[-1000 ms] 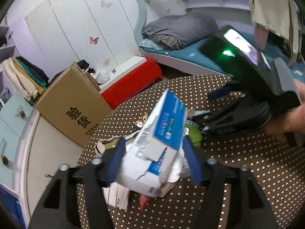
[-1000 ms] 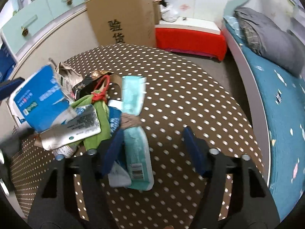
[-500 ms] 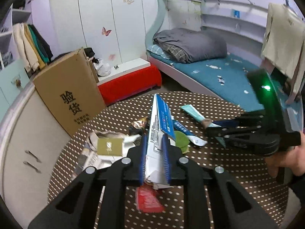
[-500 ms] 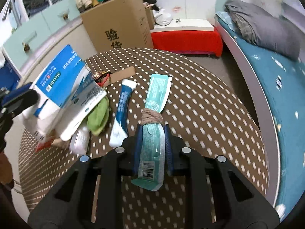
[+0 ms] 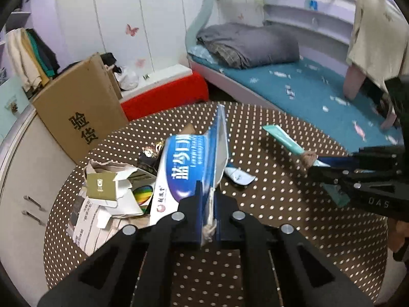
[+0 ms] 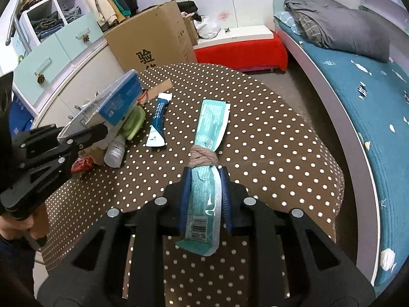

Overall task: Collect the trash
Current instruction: 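Carry the toothpaste box and teal tube to the clear bin and release them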

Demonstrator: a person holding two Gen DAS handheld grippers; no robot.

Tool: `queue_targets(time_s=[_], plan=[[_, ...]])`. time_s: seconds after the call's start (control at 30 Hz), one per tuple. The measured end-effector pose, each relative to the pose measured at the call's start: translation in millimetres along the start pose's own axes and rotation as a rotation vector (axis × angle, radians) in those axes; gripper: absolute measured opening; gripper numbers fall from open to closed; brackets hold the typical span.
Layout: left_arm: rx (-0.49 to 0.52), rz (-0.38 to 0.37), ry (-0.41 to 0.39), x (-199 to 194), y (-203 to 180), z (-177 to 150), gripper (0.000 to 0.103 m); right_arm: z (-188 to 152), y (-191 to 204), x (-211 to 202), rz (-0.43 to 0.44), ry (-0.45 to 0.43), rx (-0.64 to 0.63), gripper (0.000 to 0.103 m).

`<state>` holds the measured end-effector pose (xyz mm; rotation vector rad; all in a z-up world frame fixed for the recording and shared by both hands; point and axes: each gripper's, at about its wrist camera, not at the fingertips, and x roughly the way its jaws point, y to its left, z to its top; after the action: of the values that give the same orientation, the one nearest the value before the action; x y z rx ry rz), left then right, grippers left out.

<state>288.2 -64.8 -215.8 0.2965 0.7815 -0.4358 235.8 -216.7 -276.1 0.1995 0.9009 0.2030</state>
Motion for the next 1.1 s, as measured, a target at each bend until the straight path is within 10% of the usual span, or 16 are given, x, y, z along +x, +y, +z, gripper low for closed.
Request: queue_targets(time_s=[0.37,1.1], plan=[[-0.229,-0.134,-0.183,-75.0,2.3,-8.6,0.004,-13.7,-24.3,-57.4,0.028,-0.11,0.066,0.023],[-0.06,-0.38,-0.191,-96.1,-202.8,36.0,0.004,-67.4,-147.8,-201.9,-0.152,-0.317,0.251,0.023]])
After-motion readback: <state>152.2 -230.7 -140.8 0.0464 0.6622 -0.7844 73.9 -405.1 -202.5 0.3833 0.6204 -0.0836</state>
